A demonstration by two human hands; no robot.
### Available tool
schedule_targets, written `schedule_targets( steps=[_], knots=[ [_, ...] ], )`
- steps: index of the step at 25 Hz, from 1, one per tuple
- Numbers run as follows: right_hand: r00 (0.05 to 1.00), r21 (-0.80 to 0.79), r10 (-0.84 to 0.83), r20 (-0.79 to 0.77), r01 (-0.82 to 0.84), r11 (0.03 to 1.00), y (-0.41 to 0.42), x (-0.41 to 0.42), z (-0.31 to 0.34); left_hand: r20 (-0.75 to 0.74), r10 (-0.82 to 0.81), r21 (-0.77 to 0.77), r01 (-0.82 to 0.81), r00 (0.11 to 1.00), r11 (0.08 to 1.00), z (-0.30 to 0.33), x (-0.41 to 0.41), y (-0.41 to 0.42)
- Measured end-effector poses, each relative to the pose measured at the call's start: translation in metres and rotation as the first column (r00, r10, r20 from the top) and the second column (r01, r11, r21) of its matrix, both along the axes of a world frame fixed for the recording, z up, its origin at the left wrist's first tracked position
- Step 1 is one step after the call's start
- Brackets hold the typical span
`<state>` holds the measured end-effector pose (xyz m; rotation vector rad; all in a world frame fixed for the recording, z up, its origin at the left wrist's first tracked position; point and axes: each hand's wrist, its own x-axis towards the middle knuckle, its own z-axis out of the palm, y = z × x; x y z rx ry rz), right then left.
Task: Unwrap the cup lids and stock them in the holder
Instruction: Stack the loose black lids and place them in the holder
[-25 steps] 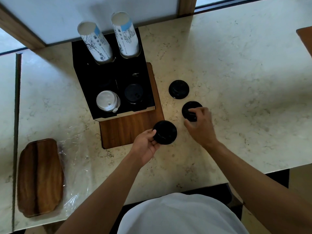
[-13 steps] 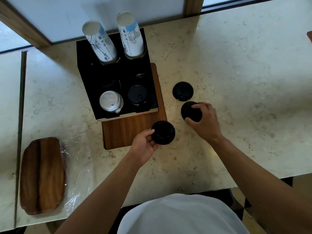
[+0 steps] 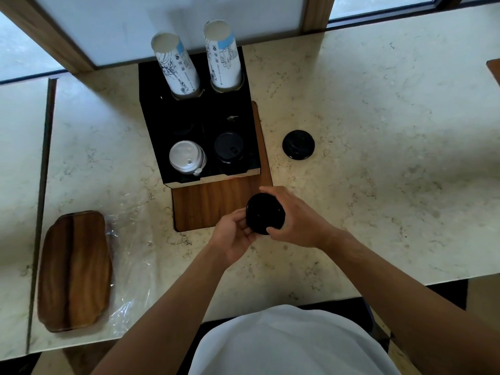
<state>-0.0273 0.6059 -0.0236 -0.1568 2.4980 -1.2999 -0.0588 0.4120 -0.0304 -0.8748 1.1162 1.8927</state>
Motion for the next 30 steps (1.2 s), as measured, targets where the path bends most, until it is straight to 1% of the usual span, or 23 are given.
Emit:
schedule_targets(
  steps=[6, 8, 10, 12, 13, 14, 16, 17, 18, 21, 24, 27, 29, 30],
  knots=[
    [1.000, 0.003, 0.007, 0.019, -0.007, 1.000, -0.001, 0.004, -0.006, 0.044, 0.018, 0.055, -0.021, 0.999, 0.998, -0.001, 0.004, -0.005],
    [1.000, 0.005, 0.002, 0.028, -0.002, 1.000, -0.001, 0.003, -0.006, 0.013, -0.025, 0.060, 0.024, 1.000, 0.998, 0.000, 0.002, -0.004],
    [0.999, -0.001, 0.000, 0.044, 0.001, 1.000, -0.001, 0.001, -0.007, -0.054, -0.096, 0.012, 0.097, 0.994, 0.995, 0.002, 0.000, -0.001],
    [0.996, -0.041, -0.025, 0.081, 0.028, 0.999, 0.000, -0.002, -0.010, -0.069, -0.096, -0.024, 0.095, 0.993, 0.995, 0.002, -0.004, 0.002],
    [0.990, -0.091, -0.073, 0.122, 0.085, 0.992, 0.001, -0.004, -0.011, -0.070, -0.086, -0.024, 0.084, 0.994, 0.996, 0.002, -0.007, 0.003],
    [0.971, -0.158, -0.149, 0.187, 0.180, 0.971, 0.001, -0.007, -0.013, -0.071, -0.079, -0.014, 0.078, 0.994, 0.997, 0.003, -0.010, 0.003],
    [0.884, -0.282, -0.305, 0.355, 0.413, 0.866, 0.004, -0.015, -0.017, -0.069, -0.063, 0.002, 0.064, 0.996, 0.998, 0.004, -0.017, 0.004],
    [0.835, -0.324, -0.349, 0.425, 0.500, 0.803, 0.006, -0.020, -0.020, -0.069, -0.056, 0.000, 0.056, 0.996, 0.998, 0.003, -0.020, 0.006],
    [0.806, -0.356, -0.364, 0.467, 0.548, 0.757, 0.009, -0.024, -0.023, -0.073, -0.051, -0.003, 0.051, 0.996, 0.999, 0.003, -0.024, 0.007],
    [0.781, -0.418, -0.356, 0.513, 0.590, 0.691, 0.017, -0.038, -0.032, -0.087, -0.050, 0.008, 0.051, 0.995, 0.999, 0.000, -0.034, 0.012],
    [0.756, -0.448, -0.363, 0.545, 0.629, 0.636, 0.023, -0.051, -0.036, -0.095, -0.018, 0.061, 0.024, 0.995, 0.998, -0.008, -0.042, 0.015],
    [0.769, -0.454, -0.323, 0.551, 0.602, 0.657, 0.033, -0.063, -0.037, -0.108, -0.010, 0.082, 0.019, 0.994, 0.996, -0.015, -0.050, 0.019],
    [0.762, -0.457, -0.276, 0.586, 0.592, 0.664, 0.041, -0.071, -0.036, -0.098, -0.006, 0.083, 0.015, 0.995, 0.996, -0.019, -0.054, 0.023],
    [0.762, -0.446, -0.256, 0.595, 0.577, 0.684, 0.045, -0.075, -0.036, -0.091, 0.001, 0.079, 0.006, 0.996, 0.997, -0.021, -0.056, 0.024]
  ],
)
